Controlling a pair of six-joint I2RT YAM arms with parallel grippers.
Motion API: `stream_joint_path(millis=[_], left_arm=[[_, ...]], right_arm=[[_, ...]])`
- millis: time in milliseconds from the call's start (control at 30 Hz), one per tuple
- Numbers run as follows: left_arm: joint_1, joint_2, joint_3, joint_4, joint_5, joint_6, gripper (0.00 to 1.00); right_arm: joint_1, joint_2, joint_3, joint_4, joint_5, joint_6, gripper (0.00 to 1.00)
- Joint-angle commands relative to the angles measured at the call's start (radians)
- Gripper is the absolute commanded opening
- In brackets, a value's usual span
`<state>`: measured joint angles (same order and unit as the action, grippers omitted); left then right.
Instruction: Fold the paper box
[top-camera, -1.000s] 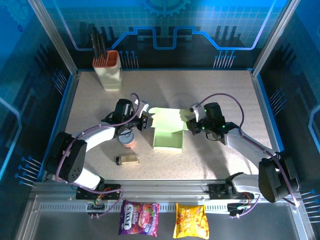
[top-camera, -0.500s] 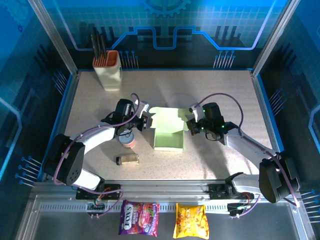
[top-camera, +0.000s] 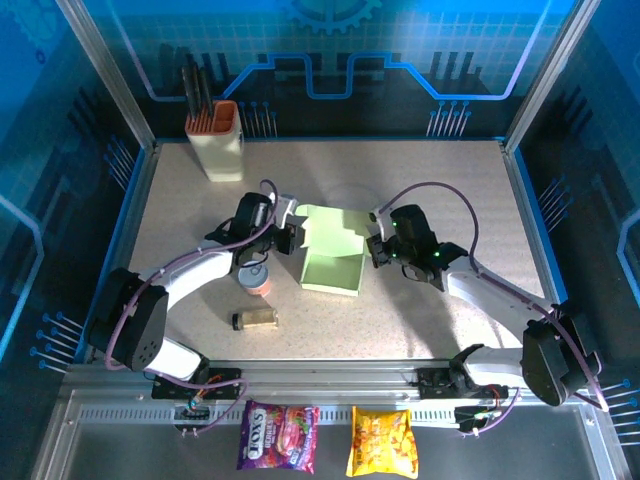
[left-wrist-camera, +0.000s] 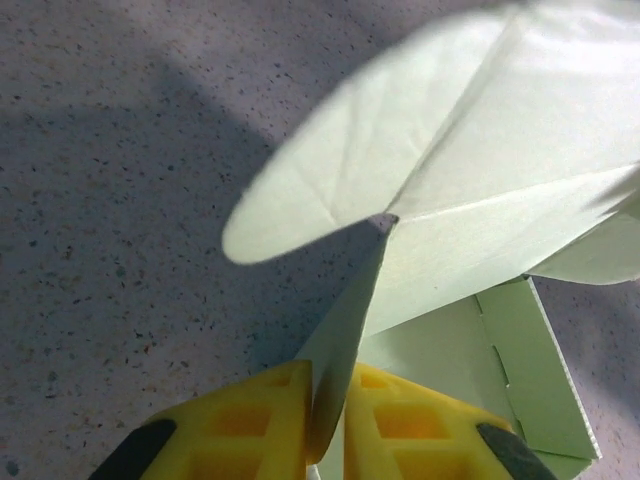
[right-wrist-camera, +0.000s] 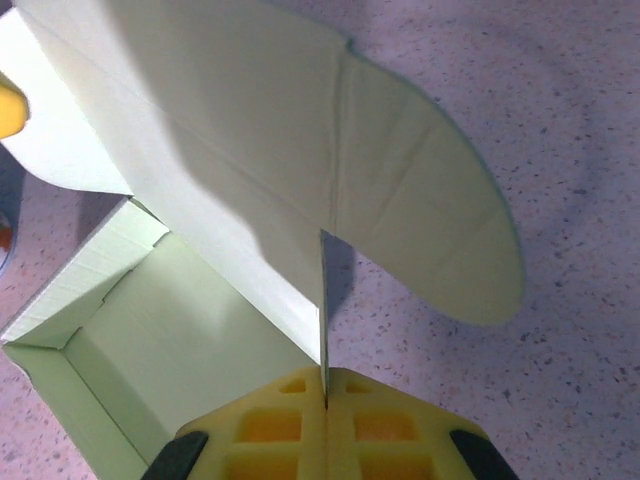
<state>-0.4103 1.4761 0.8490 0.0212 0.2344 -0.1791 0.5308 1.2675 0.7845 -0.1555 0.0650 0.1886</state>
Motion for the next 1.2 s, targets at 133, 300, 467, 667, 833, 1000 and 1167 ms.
stream_joint_path(millis=[133, 300, 467, 667, 833, 1000, 1167], left_arm=[[-0.037, 0.029, 0.092, -0.040, -0.085, -0.038, 0.19], [-0.047, 0.081, 0.144, -0.037, -0.103, -0.054, 0.24], [-0.051, 0.134, 0.196, -0.048, -0.116, -0.065, 0.23], [-0.050, 0.184, 0.253, -0.049, -0.154, -0.069, 0.27], [-0.050, 0.218, 0.309, -0.049, -0.192, -0.065, 0.29], [-0.051, 0.255, 0.360, -0.045, -0.207, -0.066, 0.25], [-0.050, 0.281, 0.372, -0.026, -0.216, -0.084, 0.30]], right_arm=[[0.038, 0.049, 0.053, 0.060, 0.147, 0.079, 0.00], [0.041, 0.113, 0.088, 0.112, 0.190, 0.101, 0.00], [0.041, 0.175, 0.129, 0.164, 0.228, 0.109, 0.00], [0.041, 0.229, 0.145, 0.241, 0.276, 0.118, 0.00], [0.042, 0.262, 0.150, 0.299, 0.325, 0.111, 0.00], [0.041, 0.289, 0.136, 0.363, 0.372, 0.108, 0.00], [0.041, 0.324, 0.128, 0.409, 0.391, 0.124, 0.00]])
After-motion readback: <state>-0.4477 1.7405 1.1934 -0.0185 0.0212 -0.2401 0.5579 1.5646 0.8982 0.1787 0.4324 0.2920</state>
